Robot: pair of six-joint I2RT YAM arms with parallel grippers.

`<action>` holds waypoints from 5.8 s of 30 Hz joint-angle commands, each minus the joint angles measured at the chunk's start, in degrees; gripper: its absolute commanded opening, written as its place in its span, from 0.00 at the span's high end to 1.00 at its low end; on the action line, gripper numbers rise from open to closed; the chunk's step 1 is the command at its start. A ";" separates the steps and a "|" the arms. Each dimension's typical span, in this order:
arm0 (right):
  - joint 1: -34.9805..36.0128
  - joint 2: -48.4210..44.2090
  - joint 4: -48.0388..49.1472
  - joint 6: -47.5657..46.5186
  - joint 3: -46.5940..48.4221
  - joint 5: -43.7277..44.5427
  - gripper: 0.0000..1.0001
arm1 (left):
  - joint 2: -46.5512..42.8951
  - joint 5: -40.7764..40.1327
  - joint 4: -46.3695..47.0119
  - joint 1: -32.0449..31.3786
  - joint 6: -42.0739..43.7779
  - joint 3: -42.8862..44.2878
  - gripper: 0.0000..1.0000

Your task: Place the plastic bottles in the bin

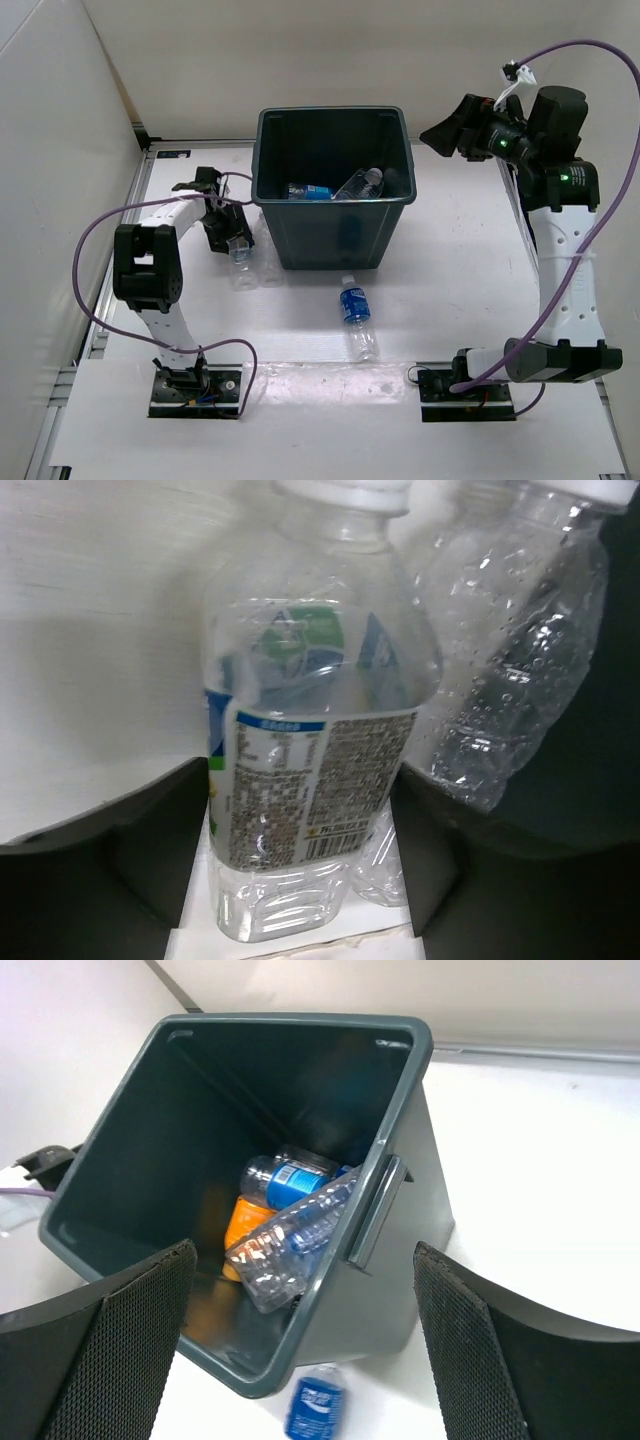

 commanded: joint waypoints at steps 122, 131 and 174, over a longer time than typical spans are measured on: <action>-16.39 6.00 -1.51 14.21 -21.15 7.45 0.10 | 4.94 4.91 -3.56 -3.85 -4.31 8.13 0.00; -16.39 6.00 -1.51 14.21 -21.41 7.89 0.10 | 3.72 2.72 -4.53 -2.19 -4.13 6.55 0.14; -13.76 -1.99 -0.90 0.95 -31.34 16.06 0.10 | -16.50 1.23 15.87 -19.49 13.79 42.51 0.00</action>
